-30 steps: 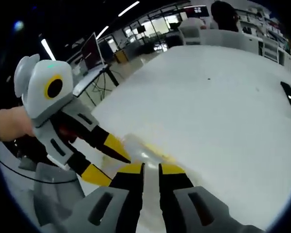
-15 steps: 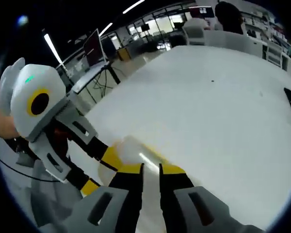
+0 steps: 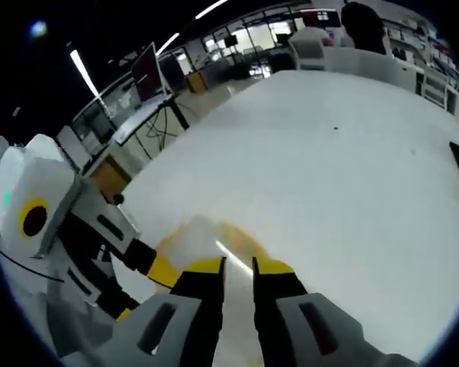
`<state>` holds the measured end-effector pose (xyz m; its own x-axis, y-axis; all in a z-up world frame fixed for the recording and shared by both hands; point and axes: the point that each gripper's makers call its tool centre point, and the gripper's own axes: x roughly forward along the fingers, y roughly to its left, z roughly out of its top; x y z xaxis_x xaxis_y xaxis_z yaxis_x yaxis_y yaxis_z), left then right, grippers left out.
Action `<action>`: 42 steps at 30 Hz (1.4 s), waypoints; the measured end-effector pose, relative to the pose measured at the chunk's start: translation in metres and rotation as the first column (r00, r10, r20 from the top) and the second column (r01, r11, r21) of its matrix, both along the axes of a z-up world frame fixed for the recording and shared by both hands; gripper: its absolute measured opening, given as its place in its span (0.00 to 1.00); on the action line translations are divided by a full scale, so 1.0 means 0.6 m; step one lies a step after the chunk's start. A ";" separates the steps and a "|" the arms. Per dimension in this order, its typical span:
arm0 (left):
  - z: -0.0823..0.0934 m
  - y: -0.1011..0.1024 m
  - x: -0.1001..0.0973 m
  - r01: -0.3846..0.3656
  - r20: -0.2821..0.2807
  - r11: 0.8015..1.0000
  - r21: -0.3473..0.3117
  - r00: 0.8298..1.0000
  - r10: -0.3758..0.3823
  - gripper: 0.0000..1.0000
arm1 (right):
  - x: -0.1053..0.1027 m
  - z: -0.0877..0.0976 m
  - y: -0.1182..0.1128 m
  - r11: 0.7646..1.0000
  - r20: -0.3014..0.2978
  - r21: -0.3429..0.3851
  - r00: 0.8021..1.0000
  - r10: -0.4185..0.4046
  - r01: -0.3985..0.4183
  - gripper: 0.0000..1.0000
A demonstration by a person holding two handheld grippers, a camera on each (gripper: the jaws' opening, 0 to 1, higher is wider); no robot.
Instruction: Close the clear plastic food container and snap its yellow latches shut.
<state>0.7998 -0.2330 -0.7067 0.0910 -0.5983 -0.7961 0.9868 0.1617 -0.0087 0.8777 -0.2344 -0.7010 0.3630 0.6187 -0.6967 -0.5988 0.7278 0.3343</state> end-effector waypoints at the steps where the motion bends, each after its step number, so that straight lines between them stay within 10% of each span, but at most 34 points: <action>1: 0.000 -0.001 -0.002 0.014 0.020 1.000 0.000 1.000 -0.014 0.21 | 0.001 0.000 -0.001 1.000 0.000 -0.003 1.000 0.004 -0.004 0.12; 20: -0.014 0.000 -0.010 0.102 0.164 0.993 0.062 0.980 -0.111 0.24 | 0.012 -0.006 0.012 0.968 -0.024 -0.078 0.971 0.239 -0.240 0.22; 33: -0.015 -0.002 -0.002 0.111 0.202 0.991 0.075 0.971 -0.124 0.24 | -0.007 -0.023 0.018 0.870 -0.110 -0.109 0.876 0.470 -0.481 0.23; 39: -0.015 -0.002 0.000 0.134 0.191 0.988 0.080 0.971 -0.147 0.24 | -0.014 -0.034 0.011 0.765 -0.167 -0.140 0.776 0.608 -0.629 0.27; 42: -0.015 -0.002 0.001 0.136 0.185 0.988 0.074 0.971 -0.148 0.24 | -0.015 -0.035 0.015 0.753 -0.203 -0.135 0.762 0.615 -0.644 0.27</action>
